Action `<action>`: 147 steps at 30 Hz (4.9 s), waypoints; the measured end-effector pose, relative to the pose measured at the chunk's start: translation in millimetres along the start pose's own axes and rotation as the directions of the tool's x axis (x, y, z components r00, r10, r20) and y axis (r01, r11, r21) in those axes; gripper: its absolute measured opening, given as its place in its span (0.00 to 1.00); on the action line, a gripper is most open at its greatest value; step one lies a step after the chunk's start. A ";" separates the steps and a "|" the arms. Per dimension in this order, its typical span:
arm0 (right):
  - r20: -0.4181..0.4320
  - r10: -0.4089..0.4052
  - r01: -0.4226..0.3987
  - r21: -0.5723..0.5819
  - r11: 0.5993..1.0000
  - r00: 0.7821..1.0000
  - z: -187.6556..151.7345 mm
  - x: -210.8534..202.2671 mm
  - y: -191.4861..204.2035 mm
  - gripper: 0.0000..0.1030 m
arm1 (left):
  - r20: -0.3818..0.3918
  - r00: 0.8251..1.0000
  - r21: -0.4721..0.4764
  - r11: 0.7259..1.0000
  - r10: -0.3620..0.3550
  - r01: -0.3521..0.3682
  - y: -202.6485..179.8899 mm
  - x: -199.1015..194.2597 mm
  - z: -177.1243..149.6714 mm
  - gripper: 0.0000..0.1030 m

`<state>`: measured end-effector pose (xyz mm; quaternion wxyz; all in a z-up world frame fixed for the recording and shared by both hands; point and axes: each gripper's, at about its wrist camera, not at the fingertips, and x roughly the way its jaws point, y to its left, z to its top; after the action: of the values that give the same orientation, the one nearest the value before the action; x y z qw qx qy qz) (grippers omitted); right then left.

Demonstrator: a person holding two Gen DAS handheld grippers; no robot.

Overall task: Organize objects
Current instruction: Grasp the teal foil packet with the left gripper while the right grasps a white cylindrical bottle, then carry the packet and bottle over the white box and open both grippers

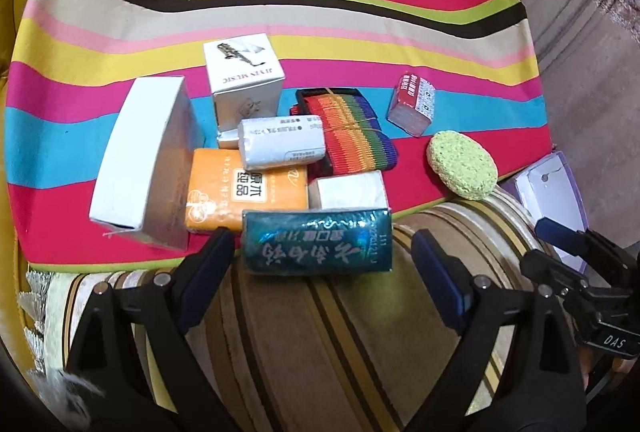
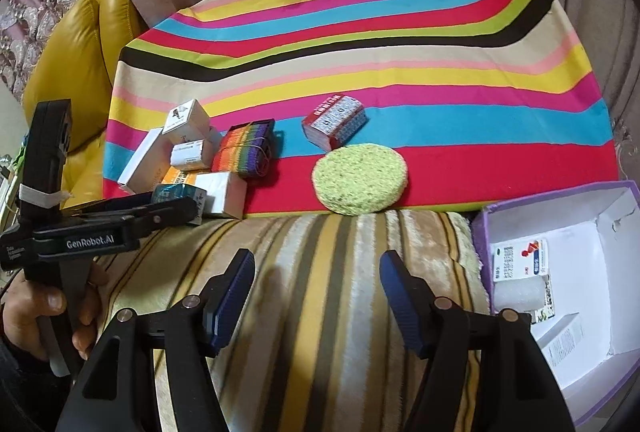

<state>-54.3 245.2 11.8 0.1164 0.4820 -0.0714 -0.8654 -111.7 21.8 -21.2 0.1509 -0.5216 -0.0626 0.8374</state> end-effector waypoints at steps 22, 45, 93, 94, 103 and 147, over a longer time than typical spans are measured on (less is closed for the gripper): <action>-0.004 0.008 -0.008 -0.113 0.994 1.000 26.0 33.4 70.4 0.64 | 0.238 0.966 -0.227 0.973 0.100 -0.045 36.0 -69.4 -58.4 0.74; 0.004 -0.066 0.066 -0.178 0.982 0.998 69.3 104.9 128.8 0.64 | 0.342 0.919 -0.481 0.877 0.198 -0.010 91.5 -88.5 -84.1 0.74; 0.084 -0.133 0.138 -0.068 0.988 0.988 21.3 12.2 35.3 0.46 | 0.302 0.943 -0.154 0.983 0.142 -0.098 -13.6 -67.5 -35.7 0.74; 0.083 -0.135 0.141 -0.062 0.988 0.987 21.4 11.3 32.7 0.46 | 0.300 0.944 -0.143 0.985 0.137 -0.098 -17.1 -66.6 -34.3 0.74; 0.086 -0.156 0.154 0.030 0.988 0.984 4.8 -8.8 -6.7 0.46 | 0.281 0.956 -0.020 0.997 0.082 -0.080 -65.4 -54.4 -23.1 0.74; 0.029 -0.476 0.413 0.454 0.790 0.879 -68.8 -95.0 -214.9 0.70 | 0.042 0.968 0.443 0.873 -0.247 0.203 -290.6 13.7 -7.9 0.88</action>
<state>24.0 477.1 2.7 -0.2065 0.4362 -0.1550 -0.8620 -55.9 300.8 39.8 0.3569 -0.4224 0.0586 0.8311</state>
